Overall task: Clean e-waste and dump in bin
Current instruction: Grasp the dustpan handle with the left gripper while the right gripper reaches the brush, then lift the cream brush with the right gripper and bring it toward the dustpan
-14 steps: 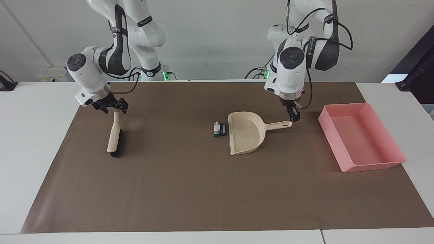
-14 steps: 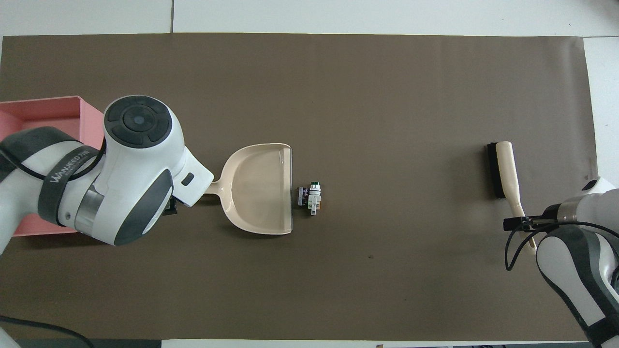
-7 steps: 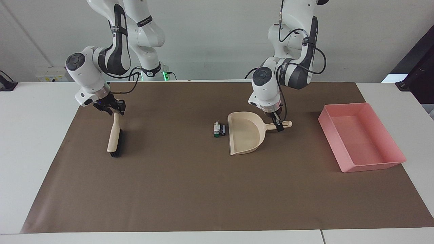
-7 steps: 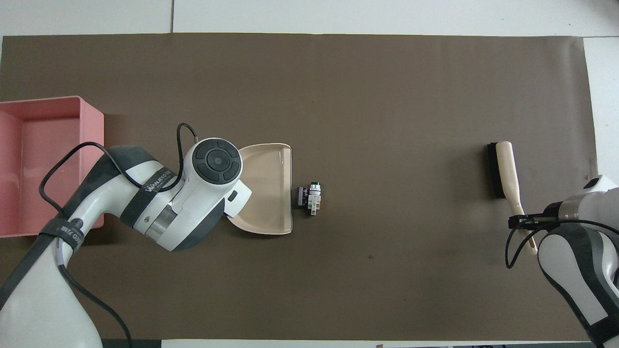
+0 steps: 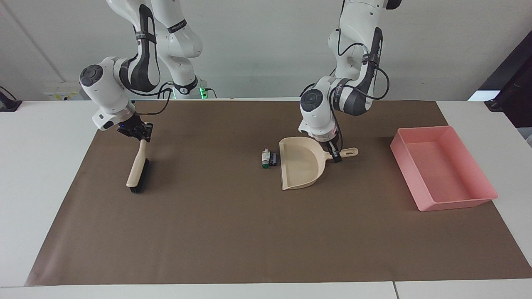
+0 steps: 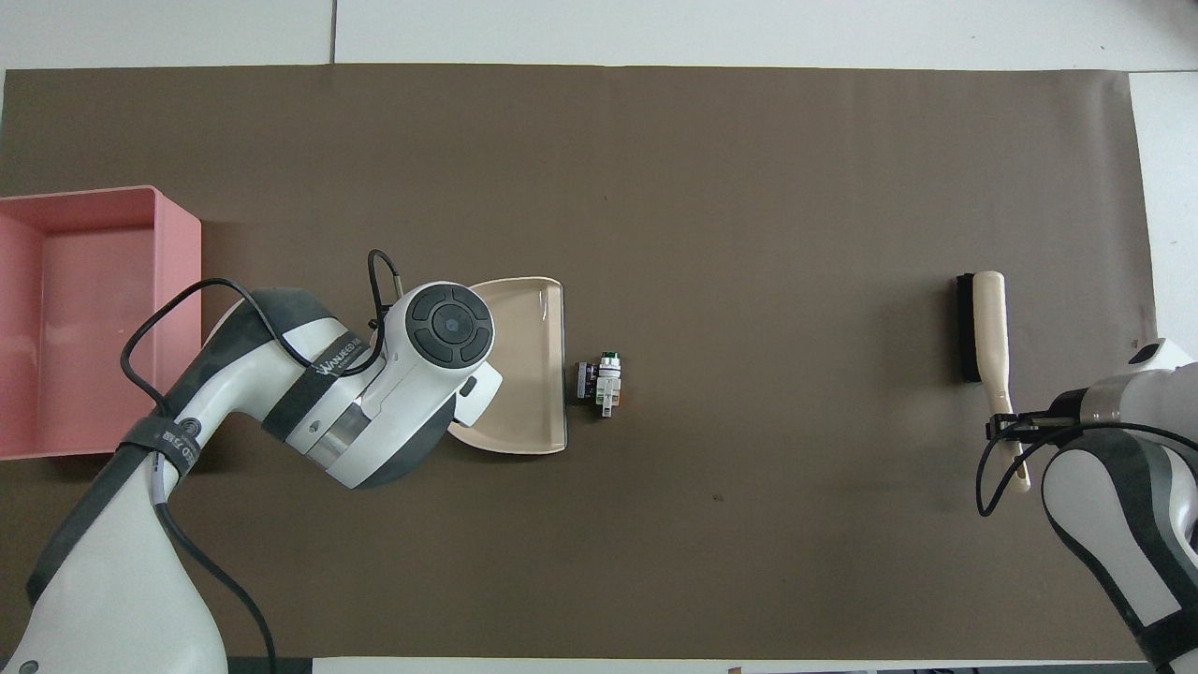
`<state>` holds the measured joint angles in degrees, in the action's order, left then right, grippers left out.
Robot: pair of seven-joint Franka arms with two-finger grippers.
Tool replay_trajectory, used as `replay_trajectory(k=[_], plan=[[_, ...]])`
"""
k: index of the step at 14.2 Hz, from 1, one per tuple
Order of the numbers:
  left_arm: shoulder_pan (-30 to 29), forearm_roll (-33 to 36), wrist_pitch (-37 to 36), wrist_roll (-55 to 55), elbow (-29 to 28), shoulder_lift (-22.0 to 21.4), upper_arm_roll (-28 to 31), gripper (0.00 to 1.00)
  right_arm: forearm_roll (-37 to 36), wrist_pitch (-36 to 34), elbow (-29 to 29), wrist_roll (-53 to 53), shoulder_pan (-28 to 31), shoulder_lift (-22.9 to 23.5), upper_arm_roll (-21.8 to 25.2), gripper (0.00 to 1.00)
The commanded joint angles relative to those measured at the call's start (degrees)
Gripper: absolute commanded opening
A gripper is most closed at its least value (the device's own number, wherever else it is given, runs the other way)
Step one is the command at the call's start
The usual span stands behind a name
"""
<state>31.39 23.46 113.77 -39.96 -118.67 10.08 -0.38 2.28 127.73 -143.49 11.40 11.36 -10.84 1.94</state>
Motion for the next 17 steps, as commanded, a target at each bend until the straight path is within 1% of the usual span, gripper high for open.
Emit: replay_trajectory(k=[1,2,3,4,5,7,9,11,13,15,17], plan=[[0.77,2.29,3.29,2.86,-1.04,-1.11,0.74,0.17,1.32,-4.39,5.12,1.09,-0.19,0.38,-1.75,0.00],[0.77,2.29,2.86,3.04,-1.04,-1.37,0.65,0.05,1.06,-8.07,8.10,-0.92,-2.29,0.38,-2.63,0.00],[0.77,2.29,2.60,3.05,-0.95,-1.72,0.73,0.02,0.45,-11.76,10.57,-3.72,-4.74,0.38,-2.64,0.00],[0.43,2.29,1.46,2.44,-0.43,-2.95,0.74,0.00,0.35,-14.24,11.99,-7.41,-7.73,0.47,-2.73,0.00],[-0.01,2.29,-1.59,2.34,0.79,-3.91,0.74,0.00,0.18,-15.22,12.44,-11.88,-10.63,0.30,-2.73,0.00],[-0.02,2.29,-7.14,-0.53,4.04,-3.40,0.74,0.00,-0.26,-16.28,12.18,-19.97,-16.60,-0.05,-2.73,0.00],[-0.10,2.29,-6.99,-5.98,4.06,-3.22,0.74,0.00,-0.26,-16.54,11.30,-24.83,-23.28,-0.32,-2.73,0.00],[-0.19,2.29,-6.90,-9.94,3.97,-3.13,0.82,0.00,-0.17,-16.11,10.86,-30.96,-28.73,0.73,-2.99,0.00],[0.07,2.29,-6.81,-10.40,3.88,-2.26,0.82,0.00,0.79,-15.58,10.86,-36.25,-33.66,2.48,-3.00,0.00],[0.60,2.38,-6.81,-9.96,3.71,-1.29,0.91,0.00,1.06,-15.05,10.86,-40.56,-37.18,3.98,-3.00,0.00],[2.43,5.17,-6.72,-7.08,2.22,-1.38,0.82,0.00,3.15,-11.81,10.86,-42.68,-40.09,5.04,-3.00,0.00]])
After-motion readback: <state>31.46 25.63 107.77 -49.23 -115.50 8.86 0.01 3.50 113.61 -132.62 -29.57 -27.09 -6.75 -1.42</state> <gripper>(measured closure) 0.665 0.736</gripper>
